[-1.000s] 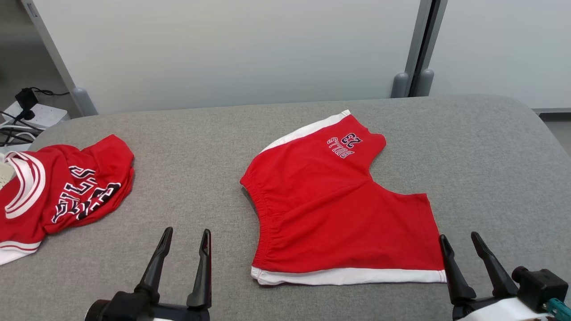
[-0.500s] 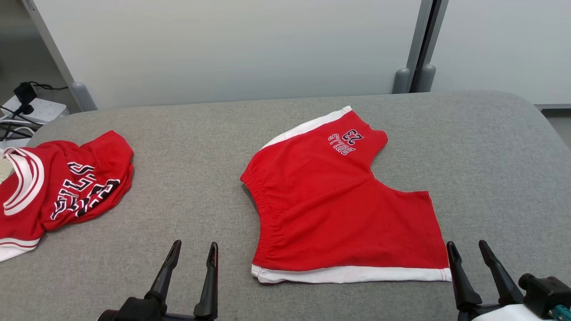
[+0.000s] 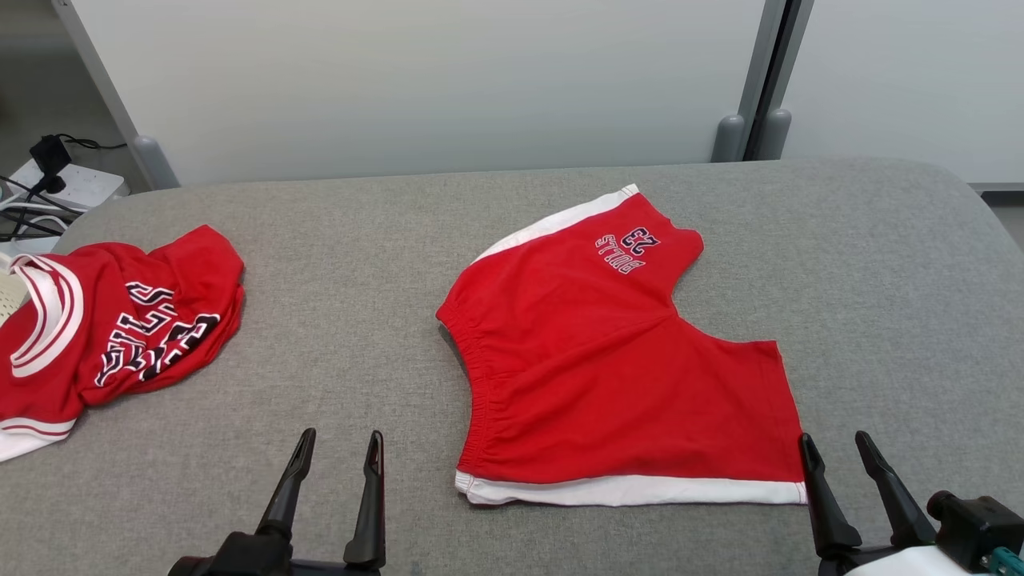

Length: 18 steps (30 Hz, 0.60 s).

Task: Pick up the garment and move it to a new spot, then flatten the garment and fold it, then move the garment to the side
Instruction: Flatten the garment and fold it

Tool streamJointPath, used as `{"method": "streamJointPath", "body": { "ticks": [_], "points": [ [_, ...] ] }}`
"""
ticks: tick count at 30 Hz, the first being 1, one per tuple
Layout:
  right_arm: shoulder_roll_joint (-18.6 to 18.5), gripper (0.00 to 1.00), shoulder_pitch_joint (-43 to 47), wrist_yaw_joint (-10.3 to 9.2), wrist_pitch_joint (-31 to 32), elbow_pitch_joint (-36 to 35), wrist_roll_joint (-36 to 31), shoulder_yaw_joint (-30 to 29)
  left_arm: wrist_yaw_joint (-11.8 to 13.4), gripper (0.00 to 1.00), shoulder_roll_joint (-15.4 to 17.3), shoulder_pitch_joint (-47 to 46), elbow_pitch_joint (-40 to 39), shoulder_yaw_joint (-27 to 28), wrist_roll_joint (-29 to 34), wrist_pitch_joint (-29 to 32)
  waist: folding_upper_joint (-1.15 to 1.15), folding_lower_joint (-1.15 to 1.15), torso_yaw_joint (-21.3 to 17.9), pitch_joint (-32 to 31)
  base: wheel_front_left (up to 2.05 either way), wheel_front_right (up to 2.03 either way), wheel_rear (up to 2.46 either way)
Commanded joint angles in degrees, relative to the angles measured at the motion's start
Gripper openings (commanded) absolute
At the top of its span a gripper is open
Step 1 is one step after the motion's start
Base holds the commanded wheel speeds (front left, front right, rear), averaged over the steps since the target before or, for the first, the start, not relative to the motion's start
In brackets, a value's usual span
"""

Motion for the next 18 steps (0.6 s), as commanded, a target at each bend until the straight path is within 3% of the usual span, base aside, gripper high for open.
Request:
{"method": "streamJointPath", "body": {
  "ticks": [1,8,18],
  "points": [
    [-1.0,1.00,-1.2,0.00,-0.3,-1.4,0.7,1.4,0.9,1.00,-0.1,-2.5,-1.7,2.0,1.0,-0.3,0.00,0.00,0.1,-0.1,0.00,0.00,0.00],
    [-1.3,1.00,-1.4,0.00,-0.3,-1.2,0.8,2.0,1.8,1.00,-0.1,-2.1,-0.7,1.5,-0.1,-0.3,0.00,0.00,0.0,-0.1,0.00,0.00,0.00],
    [-2.1,1.00,-1.9,0.00,-0.3,-1.5,2.0,3.6,-4.3,1.00,-0.1,-7.2,17.0,-5.1,-0.5,-0.3,0.00,0.00,-0.7,1.1,0.00,0.00,0.00]
  ]
}}
